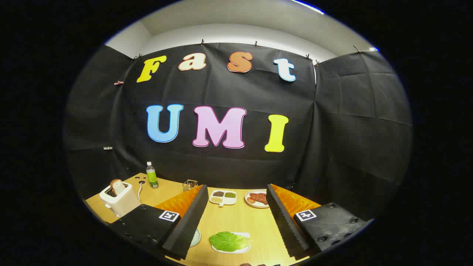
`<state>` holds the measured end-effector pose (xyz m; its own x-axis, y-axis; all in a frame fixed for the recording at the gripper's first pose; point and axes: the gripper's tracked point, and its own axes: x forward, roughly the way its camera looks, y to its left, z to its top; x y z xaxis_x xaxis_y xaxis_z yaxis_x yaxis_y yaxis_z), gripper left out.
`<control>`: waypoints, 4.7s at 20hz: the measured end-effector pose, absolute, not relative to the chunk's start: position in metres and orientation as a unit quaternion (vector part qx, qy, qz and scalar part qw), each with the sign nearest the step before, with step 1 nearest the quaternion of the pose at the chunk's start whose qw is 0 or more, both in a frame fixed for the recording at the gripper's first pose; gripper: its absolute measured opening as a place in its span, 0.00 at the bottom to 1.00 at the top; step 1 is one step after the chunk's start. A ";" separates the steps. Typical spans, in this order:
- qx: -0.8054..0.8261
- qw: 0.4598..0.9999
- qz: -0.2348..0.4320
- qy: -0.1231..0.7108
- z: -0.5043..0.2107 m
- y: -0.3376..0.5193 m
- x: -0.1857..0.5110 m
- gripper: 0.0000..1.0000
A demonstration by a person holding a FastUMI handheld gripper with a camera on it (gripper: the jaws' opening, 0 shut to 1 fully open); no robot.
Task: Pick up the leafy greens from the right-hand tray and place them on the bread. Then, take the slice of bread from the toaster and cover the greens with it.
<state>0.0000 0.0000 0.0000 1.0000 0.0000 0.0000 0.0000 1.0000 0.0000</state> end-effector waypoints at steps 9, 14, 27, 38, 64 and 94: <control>-0.006 1.000 -0.024 0.004 -0.006 -0.017 -0.004 0.98; -0.001 0.999 -0.041 0.010 -0.014 -0.021 -0.004 0.98; 0.019 0.998 -0.047 0.045 -0.050 0.001 0.012 0.98; -0.039 0.978 0.128 0.162 -0.162 0.010 0.061 0.98; -0.092 0.877 0.287 0.375 -0.386 0.041 0.081 0.87; -0.043 0.896 0.265 0.353 -0.296 0.047 0.077 0.05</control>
